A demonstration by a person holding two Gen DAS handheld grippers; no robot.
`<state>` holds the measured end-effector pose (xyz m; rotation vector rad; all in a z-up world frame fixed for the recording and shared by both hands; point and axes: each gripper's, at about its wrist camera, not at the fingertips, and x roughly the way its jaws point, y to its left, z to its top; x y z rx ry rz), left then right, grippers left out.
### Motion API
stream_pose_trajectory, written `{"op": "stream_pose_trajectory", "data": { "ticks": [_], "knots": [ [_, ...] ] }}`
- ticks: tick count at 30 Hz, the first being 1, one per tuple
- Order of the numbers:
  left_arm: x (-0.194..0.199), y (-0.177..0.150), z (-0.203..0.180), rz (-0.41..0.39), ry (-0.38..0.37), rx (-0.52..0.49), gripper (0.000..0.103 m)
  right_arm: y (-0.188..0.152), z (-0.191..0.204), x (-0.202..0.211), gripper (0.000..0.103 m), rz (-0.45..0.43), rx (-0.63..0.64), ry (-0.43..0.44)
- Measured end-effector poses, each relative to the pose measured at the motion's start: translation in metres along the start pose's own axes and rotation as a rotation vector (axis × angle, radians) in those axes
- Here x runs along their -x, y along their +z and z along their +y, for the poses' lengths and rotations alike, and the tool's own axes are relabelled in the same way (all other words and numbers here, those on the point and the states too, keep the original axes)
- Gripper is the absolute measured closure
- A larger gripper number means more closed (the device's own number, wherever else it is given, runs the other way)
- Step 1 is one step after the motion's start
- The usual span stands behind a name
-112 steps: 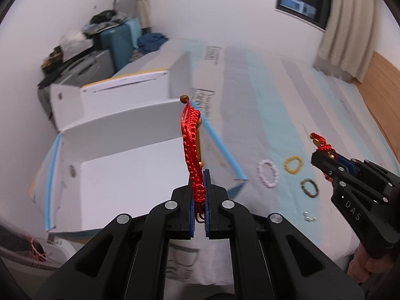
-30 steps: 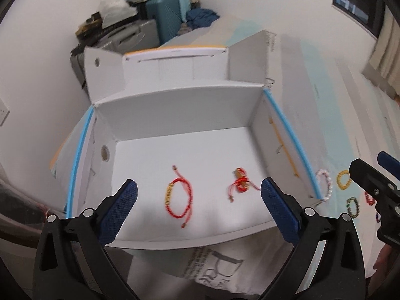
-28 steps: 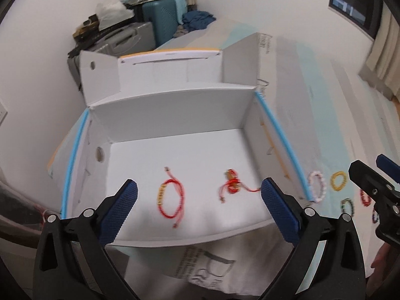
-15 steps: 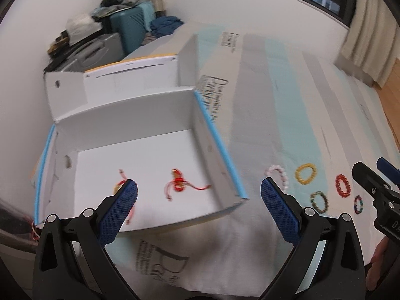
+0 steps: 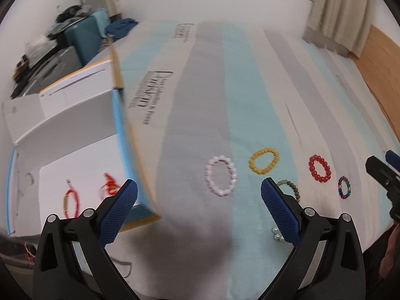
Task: Organize jewelry
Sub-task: 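Move both tools back over the bracelets on the bed, then grasp the pink-white bead bracelet with the left tool while the right tool grasps the multicolour bracelet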
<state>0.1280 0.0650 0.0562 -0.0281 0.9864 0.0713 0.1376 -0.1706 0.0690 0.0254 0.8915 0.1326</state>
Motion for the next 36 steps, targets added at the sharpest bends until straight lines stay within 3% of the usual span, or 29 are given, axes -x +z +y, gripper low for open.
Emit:
{"op": "stream_pose_trajectory", "data": {
  "ticks": [8, 20, 25, 32, 36],
  "knots": [
    [-0.059, -0.002, -0.031, 0.061, -0.012, -0.053, 0.006, -0.02, -0.036, -0.045, 0.008, 0.053, 0.005, -0.032],
    [-0.136, -0.009, -0.03, 0.111, 0.013, -0.088, 0.006, -0.061, -0.1, -0.106, 0.007, 0.123, -0.028, -0.159],
    [-0.156, -0.012, -0.027, 0.127, 0.014, -0.088, 0.007, -0.076, -0.129, -0.129, 0.007, 0.174, -0.104, -0.162],
    [-0.175, -0.016, -0.025, 0.143, 0.01, -0.086, 0.008, -0.086, -0.139, -0.145, 0.008, 0.203, -0.13, -0.14],
    [-0.178, -0.017, -0.024, 0.132, 0.009, -0.085, 0.009, -0.092, -0.148, -0.155, 0.023, 0.232, -0.156, -0.122]
  ]
}}
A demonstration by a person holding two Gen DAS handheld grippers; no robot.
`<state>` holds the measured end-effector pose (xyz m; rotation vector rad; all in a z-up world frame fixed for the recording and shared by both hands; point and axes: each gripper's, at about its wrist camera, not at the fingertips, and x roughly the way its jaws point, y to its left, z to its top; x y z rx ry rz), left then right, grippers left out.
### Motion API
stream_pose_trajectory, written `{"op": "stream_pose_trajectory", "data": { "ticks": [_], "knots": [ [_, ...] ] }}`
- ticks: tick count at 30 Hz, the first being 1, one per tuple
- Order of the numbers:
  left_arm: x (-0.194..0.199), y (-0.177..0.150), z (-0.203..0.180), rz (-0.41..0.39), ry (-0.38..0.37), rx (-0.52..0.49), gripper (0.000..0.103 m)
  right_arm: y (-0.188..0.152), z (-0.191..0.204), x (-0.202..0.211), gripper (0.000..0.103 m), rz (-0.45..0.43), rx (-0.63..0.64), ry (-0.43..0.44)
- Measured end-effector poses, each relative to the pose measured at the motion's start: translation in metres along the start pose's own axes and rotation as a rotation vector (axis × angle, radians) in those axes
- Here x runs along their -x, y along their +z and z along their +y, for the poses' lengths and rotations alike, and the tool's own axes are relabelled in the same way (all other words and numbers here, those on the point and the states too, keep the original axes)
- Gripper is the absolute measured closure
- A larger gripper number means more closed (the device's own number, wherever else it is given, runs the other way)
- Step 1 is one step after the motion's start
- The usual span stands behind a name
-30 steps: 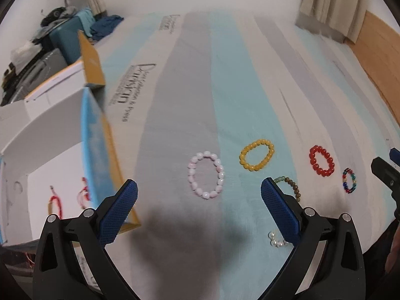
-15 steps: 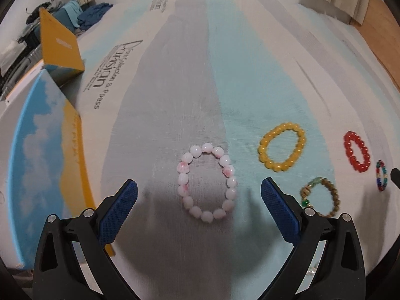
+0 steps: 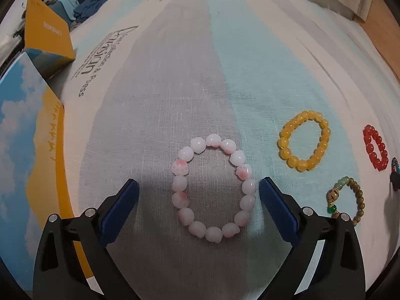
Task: Organize jewelry
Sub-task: 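Grasp the pink-white bead bracelet with the left tool while the right tool grasps the multicolour bracelet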
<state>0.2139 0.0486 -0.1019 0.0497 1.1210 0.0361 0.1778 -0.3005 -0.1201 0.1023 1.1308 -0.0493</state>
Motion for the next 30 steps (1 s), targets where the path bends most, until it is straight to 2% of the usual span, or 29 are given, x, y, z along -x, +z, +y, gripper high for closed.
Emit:
{"op": "stream_pose_trajectory", "data": {
  "ticks": [3, 5, 10, 12, 14, 17, 19, 23, 25, 30],
  "knots": [
    [-0.001, -0.002, 0.0, -0.005, -0.003, 0.004, 0.013, -0.003, -0.003, -0.003, 0.029, 0.001, -0.004, 0.012],
    [-0.002, -0.003, -0.001, -0.003, -0.007, 0.005, 0.016, -0.004, -0.004, -0.004, 0.037, -0.001, -0.002, 0.019],
    [0.001, -0.005, -0.001, -0.008, -0.022, 0.01, 0.029, -0.008, -0.012, -0.002, 0.052, -0.008, -0.007, 0.026],
    [0.002, -0.005, 0.0, -0.01, -0.029, 0.015, 0.033, -0.007, -0.011, -0.002, 0.059, -0.006, -0.01, 0.032],
    [0.004, -0.006, 0.001, -0.012, -0.03, 0.017, 0.037, -0.008, -0.012, -0.002, 0.07, -0.002, -0.016, 0.031],
    [0.006, -0.007, -0.001, -0.011, -0.018, 0.007, 0.047, -0.01, -0.012, -0.001, 0.08, 0.005, -0.016, 0.038],
    [0.007, -0.006, -0.001, -0.005, -0.019, 0.008, 0.058, -0.008, -0.013, 0.0, 0.085, 0.012, -0.014, 0.037],
    [0.01, -0.005, -0.001, 0.005, -0.021, -0.005, 0.078, -0.009, -0.015, 0.003, 0.085, 0.02, -0.015, 0.037],
    [0.01, -0.004, -0.003, 0.007, -0.018, -0.016, 0.092, -0.01, -0.015, 0.006, 0.086, 0.022, -0.017, 0.034],
    [0.016, 0.0, -0.001, 0.013, -0.04, -0.002, 0.092, -0.007, -0.009, 0.009, 0.086, 0.016, -0.011, 0.03]
  ]
}}
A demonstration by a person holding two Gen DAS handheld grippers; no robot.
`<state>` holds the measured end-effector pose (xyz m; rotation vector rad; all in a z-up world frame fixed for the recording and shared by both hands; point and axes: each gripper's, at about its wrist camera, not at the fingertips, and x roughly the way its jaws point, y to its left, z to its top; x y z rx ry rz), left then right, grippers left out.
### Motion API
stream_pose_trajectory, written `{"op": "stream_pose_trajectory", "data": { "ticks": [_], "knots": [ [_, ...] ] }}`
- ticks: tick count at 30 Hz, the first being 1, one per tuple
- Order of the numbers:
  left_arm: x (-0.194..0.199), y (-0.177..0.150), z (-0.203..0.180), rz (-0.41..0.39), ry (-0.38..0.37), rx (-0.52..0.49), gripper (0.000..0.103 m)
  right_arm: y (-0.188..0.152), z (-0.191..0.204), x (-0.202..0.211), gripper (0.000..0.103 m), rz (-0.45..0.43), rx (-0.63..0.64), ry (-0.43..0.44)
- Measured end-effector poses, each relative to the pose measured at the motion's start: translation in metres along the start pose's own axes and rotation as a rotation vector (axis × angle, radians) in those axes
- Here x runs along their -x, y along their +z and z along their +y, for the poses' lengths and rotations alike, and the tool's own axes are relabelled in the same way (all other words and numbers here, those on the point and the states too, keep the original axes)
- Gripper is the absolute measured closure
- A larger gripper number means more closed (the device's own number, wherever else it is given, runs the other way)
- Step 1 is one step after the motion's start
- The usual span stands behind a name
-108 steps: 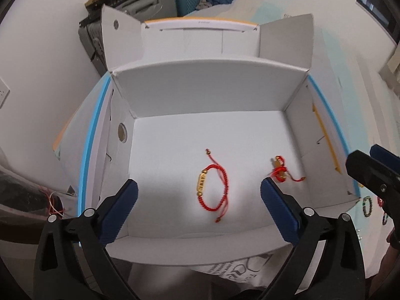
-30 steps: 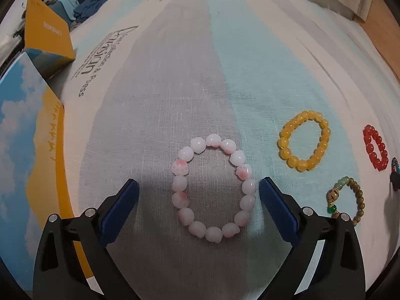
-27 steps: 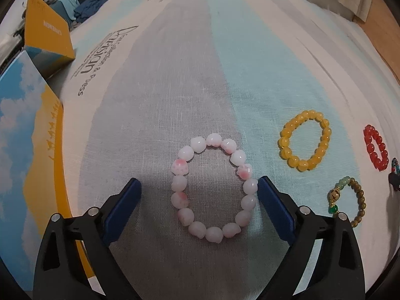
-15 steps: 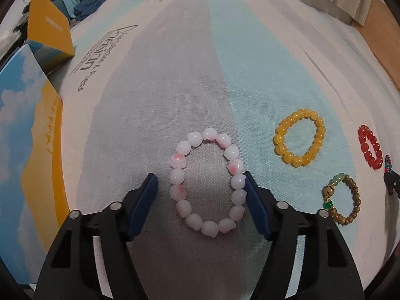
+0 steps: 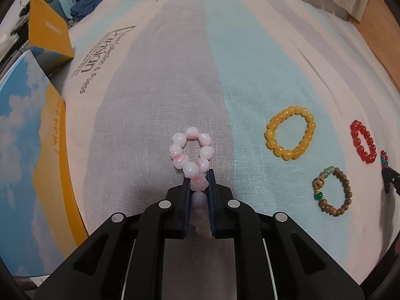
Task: Organize jewelry
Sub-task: 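Grasp the pink-white bead bracelet with the left tool while the right tool grasps the multicolour bracelet, then lift both bead bracelets and carry them over the white box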
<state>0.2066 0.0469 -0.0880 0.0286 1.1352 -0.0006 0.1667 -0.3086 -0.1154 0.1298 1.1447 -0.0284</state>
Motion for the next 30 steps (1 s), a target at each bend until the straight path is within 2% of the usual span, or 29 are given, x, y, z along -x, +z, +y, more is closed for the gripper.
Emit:
{"op": "stream_pose_trajectory", "data": {
  "ticks": [2, 3, 30],
  "knots": [
    [0.002, 0.002, 0.0, -0.002, -0.001, -0.002, 0.093, 0.0, 0.0, 0.003, 0.086, -0.007, 0.001, -0.002],
    [0.005, 0.001, -0.002, -0.005, 0.0, -0.003, 0.093, 0.0, -0.001, 0.004, 0.094, -0.01, -0.002, 0.0],
    [0.066, 0.007, -0.005, -0.059, -0.013, 0.006, 0.093, 0.01, 0.003, 0.068, 0.095, -0.098, 0.01, 0.035]
  ]
}}
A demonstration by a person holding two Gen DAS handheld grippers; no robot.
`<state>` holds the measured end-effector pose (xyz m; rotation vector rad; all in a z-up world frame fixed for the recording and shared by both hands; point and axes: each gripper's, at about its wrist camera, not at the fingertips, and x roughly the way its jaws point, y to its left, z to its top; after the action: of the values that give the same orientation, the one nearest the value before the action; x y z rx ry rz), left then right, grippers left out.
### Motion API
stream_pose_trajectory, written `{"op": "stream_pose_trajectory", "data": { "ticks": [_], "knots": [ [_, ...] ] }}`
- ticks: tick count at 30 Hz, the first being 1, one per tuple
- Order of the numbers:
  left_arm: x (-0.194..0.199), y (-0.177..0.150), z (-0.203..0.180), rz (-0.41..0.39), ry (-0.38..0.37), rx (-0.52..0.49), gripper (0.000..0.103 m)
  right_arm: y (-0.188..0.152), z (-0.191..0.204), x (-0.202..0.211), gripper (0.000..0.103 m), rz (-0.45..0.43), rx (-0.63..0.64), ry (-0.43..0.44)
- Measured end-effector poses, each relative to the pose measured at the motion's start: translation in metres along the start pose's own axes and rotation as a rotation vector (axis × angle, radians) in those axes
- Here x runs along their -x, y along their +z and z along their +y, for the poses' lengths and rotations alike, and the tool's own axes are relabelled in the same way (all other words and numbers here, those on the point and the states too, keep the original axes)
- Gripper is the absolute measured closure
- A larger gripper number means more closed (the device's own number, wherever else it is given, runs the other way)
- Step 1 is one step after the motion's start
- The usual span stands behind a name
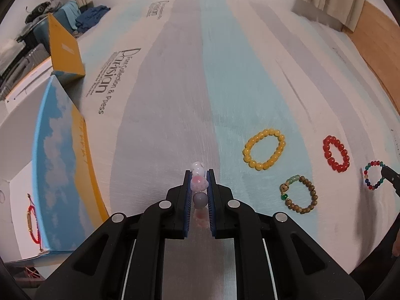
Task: Organize jewelry
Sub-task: 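Lift both bead bracelets and carry them over the white box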
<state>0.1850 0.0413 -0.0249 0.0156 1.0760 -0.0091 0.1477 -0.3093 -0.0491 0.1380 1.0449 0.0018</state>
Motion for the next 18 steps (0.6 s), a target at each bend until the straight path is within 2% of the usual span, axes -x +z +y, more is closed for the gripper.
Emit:
{"op": "stream_pose_trajectory", "data": {
  "ticks": [9, 18],
  "knots": [
    [0.024, 0.002, -0.002, -0.017, -0.003, -0.007, 0.093, 0.004, 0.01, 0.016, 0.095, -0.012, 0.008, 0.019],
    [0.055, 0.004, 0.004, -0.053, -0.009, -0.005, 0.093, 0.014, 0.043, 0.037, 0.095, -0.037, 0.046, 0.042]
  ]
}}
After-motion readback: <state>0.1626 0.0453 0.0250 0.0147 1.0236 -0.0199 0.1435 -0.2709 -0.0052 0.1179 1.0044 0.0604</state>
